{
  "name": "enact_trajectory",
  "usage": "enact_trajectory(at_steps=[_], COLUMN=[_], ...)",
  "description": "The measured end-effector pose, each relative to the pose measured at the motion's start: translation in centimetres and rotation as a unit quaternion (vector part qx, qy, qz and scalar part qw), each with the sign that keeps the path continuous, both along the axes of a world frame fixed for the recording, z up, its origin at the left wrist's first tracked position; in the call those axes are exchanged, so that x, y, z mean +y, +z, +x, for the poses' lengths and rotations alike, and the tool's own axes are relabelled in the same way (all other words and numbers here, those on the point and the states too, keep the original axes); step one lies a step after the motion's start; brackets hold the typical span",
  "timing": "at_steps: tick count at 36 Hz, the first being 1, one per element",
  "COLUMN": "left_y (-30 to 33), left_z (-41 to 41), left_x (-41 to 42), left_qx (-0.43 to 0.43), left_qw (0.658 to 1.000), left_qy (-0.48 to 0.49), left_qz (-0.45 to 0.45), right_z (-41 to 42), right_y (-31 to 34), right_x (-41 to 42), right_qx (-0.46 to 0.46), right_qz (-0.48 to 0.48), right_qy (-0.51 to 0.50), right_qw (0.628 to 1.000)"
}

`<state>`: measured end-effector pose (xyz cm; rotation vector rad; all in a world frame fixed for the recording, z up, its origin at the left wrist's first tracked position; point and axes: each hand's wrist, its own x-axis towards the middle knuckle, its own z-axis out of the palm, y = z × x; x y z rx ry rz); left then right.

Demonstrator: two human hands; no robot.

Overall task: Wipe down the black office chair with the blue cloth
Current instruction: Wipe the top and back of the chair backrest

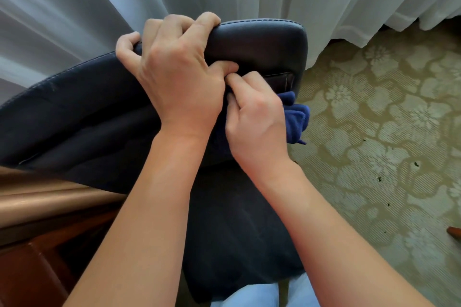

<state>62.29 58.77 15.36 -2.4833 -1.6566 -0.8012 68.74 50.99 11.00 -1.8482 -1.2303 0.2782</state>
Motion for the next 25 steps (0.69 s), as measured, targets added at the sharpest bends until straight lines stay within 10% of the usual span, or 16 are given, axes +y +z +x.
enact_trajectory(at_steps=[25], left_y=[0.6], left_z=[-2.7], left_x=[1.0], left_qx=[0.019], left_qw=[0.999], left_qy=[-0.024], left_qz=[-0.039], right_z=[2.3], right_y=[-0.4], right_x=[-1.1], right_qx=[-0.039], right_qz=[0.016], right_qy=[-0.084], right_qw=[0.996])
